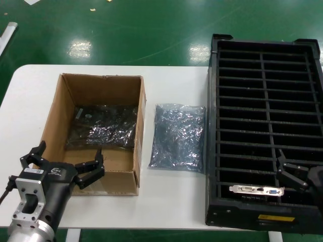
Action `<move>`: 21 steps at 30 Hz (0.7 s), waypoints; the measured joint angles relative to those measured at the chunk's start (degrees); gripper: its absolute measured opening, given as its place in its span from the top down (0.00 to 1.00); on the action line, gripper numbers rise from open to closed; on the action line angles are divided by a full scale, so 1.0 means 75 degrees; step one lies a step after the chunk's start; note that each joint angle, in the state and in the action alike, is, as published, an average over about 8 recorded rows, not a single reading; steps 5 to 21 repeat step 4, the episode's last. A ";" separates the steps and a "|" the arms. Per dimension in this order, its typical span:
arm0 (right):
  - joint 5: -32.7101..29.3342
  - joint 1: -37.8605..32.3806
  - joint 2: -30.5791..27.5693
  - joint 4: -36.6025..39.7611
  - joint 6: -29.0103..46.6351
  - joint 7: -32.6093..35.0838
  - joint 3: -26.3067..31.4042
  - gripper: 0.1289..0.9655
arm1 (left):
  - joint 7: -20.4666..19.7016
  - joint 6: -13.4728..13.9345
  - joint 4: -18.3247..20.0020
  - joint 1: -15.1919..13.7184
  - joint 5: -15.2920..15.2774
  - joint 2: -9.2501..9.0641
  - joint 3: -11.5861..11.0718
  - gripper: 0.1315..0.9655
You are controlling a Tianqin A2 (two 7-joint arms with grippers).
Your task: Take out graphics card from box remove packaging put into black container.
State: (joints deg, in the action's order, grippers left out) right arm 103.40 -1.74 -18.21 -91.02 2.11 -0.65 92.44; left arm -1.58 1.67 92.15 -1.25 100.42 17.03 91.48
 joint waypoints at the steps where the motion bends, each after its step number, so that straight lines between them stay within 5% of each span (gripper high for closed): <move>1: 0.0000 0.0000 0.0000 0.0000 0.0000 0.0000 0.0000 0.00 | 0.0000 0.0000 0.0000 0.0000 0.0000 0.0000 0.0000 0.00; 21: 0.0000 0.0000 0.0000 0.0000 0.0000 0.0000 0.0000 0.00 | 0.0000 0.0000 0.0000 0.0000 0.0000 0.0000 0.0000 0.00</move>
